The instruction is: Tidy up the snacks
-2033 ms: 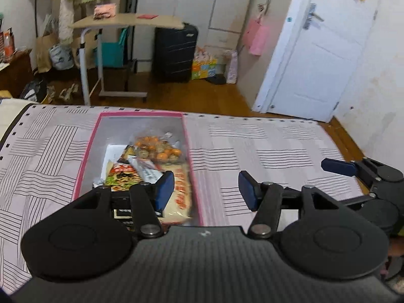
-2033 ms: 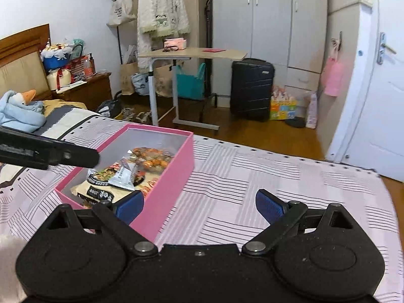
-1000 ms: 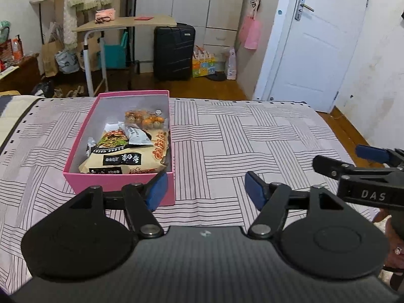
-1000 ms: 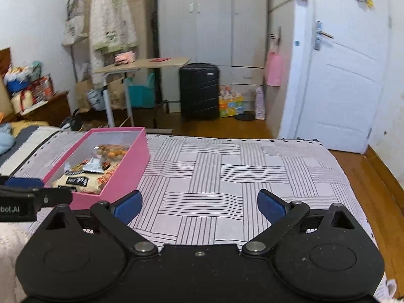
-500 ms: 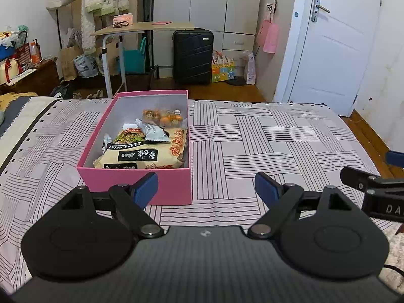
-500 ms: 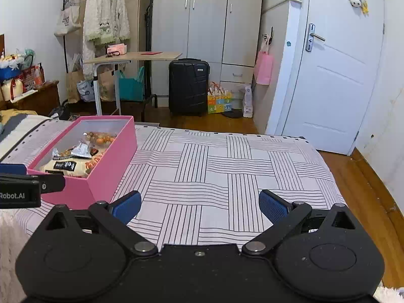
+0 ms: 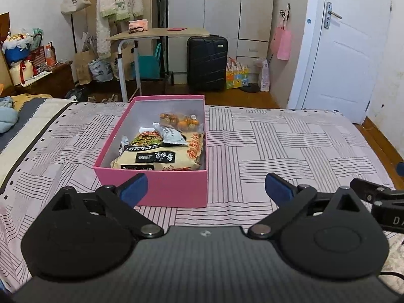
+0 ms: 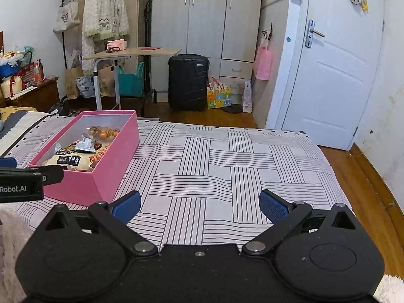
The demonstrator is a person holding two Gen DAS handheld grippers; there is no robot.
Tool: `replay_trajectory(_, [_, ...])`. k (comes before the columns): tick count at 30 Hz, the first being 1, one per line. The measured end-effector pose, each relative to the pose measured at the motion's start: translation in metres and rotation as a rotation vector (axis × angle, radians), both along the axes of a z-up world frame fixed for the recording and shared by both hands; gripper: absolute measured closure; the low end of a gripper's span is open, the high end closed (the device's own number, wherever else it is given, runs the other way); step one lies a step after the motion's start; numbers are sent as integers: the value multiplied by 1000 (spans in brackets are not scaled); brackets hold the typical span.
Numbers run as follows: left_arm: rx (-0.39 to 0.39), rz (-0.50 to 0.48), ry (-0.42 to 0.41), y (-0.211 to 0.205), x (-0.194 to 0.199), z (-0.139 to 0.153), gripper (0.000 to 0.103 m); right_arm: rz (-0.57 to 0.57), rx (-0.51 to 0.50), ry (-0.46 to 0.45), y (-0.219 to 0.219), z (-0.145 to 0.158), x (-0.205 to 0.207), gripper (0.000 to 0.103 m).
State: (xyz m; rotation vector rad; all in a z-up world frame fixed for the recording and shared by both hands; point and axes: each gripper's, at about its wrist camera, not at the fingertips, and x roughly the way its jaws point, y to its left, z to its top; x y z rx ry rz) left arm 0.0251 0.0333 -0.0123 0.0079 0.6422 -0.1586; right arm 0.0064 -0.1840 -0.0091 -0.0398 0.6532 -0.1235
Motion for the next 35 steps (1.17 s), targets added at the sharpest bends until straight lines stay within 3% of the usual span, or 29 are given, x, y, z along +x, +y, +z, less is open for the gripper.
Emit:
replay_trajectory(13, [49,9,-4,-4,-4,-1,2,-15,11,7,-3,-3,-1,2])
replay_trajectory(35, [57,-12,-34,-8,-11,0,1,-19,8,9,-6,-2,-4,2])
